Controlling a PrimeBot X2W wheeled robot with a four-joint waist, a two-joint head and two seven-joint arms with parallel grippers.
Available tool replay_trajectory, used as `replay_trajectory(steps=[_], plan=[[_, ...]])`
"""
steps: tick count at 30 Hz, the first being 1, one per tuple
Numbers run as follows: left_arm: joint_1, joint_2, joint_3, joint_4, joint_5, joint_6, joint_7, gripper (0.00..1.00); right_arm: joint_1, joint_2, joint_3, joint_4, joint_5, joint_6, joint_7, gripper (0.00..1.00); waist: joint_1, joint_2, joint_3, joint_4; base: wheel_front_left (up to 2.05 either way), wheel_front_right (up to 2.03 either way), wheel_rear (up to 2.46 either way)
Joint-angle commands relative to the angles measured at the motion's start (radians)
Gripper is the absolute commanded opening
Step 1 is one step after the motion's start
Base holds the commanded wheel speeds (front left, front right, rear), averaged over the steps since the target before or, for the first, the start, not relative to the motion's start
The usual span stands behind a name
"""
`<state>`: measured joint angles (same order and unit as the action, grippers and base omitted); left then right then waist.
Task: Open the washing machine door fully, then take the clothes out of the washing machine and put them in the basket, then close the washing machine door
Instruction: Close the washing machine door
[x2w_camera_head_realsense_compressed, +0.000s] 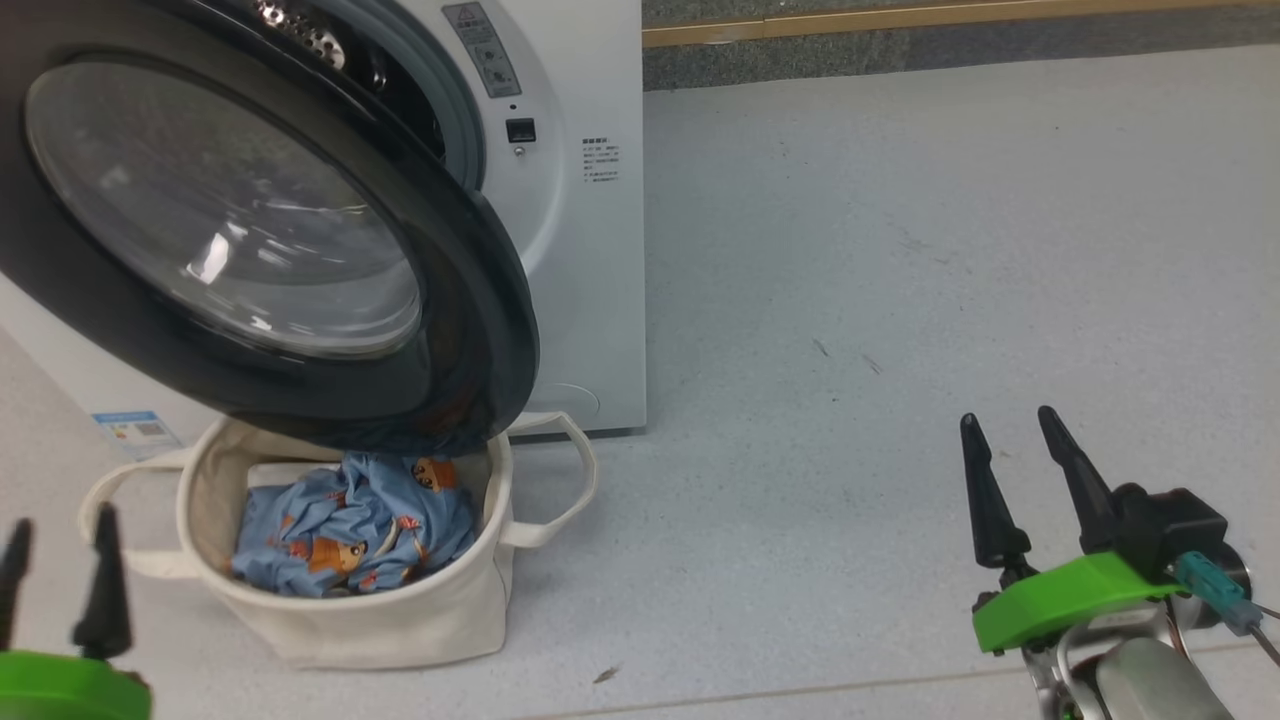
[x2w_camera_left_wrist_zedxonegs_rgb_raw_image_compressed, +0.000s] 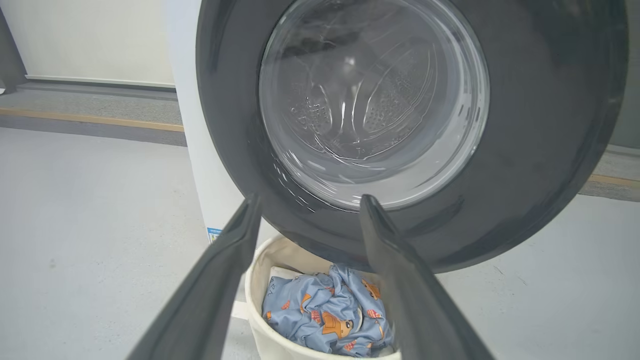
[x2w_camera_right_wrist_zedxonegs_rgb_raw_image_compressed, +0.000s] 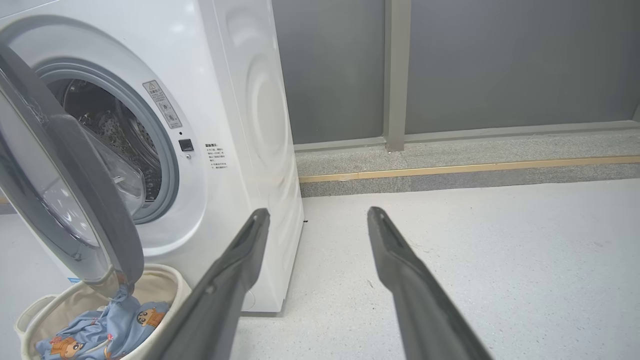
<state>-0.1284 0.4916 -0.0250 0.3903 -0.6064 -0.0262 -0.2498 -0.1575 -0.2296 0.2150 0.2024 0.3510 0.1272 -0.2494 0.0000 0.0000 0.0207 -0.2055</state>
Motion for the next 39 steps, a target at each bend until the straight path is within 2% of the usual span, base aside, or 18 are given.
replay_trajectory(steps=[1, 10, 19, 20, 21, 30, 35, 39], plan=[[-0.032, 0.022, 0.057, -0.033, 0.027, -0.009, -0.012, 1.00, -0.020, -0.003, 0.016, -0.028, -0.007, 0.003, -0.012, 1.00, 0.0000, 0.0000, 0.001, 0.002, 0.00, 0.00, 0.00], [-0.064, -0.008, 0.045, -0.035, 0.102, -0.069, -0.012, 1.00, -0.022, -0.004, 0.011, -0.020, -0.016, 0.003, -0.012, 1.00, 0.0000, 0.0000, 0.002, 0.005, 0.00, 0.00, 0.00], [-0.088, -0.020, 0.049, -0.018, 0.127, -0.090, -0.012, 1.00, -0.012, -0.004, 0.002, -0.010, -0.001, 0.003, -0.012, 1.00, 0.0000, 0.0000, 0.000, 0.013, 0.00, 0.00, 0.00], [-0.091, -0.023, 0.047, -0.015, 0.130, -0.092, -0.012, 1.00, -0.012, -0.004, -0.001, -0.010, 0.001, 0.003, -0.012, 0.92, 0.0000, 0.0000, 0.000, 0.014, 0.00, 0.00, 0.00], [-0.093, -0.027, 0.044, -0.011, 0.133, -0.093, -0.012, 1.00, -0.013, -0.004, -0.004, -0.011, 0.007, 0.003, -0.012, 0.00, 0.0000, 0.0000, -0.001, 0.016, 0.00, 0.00, 0.00], [-0.122, -0.085, 0.024, 0.012, 0.152, -0.100, -0.012, 1.00, -0.067, -0.027, -0.002, -0.046, 0.024, 0.003, -0.012, 0.00, 0.0000, 0.0000, 0.004, 0.064, 0.00, 0.00, 0.00], [-0.168, -0.142, -0.015, 0.030, 0.179, -0.102, -0.012, 1.00, -0.160, -0.059, 0.058, -0.094, 0.055, 0.003, -0.006, 0.00, 0.0000, 0.0000, 0.014, 0.127, 0.00, 0.00, 0.00], [-0.203, -0.180, -0.022, 0.042, 0.211, -0.103, -0.012, 1.00, -0.268, -0.061, 0.142, -0.126, 0.093, 0.003, 0.034, 0.00, 0.0000, 0.0000, 0.029, 0.180, 0.00, 0.00, 0.00]])
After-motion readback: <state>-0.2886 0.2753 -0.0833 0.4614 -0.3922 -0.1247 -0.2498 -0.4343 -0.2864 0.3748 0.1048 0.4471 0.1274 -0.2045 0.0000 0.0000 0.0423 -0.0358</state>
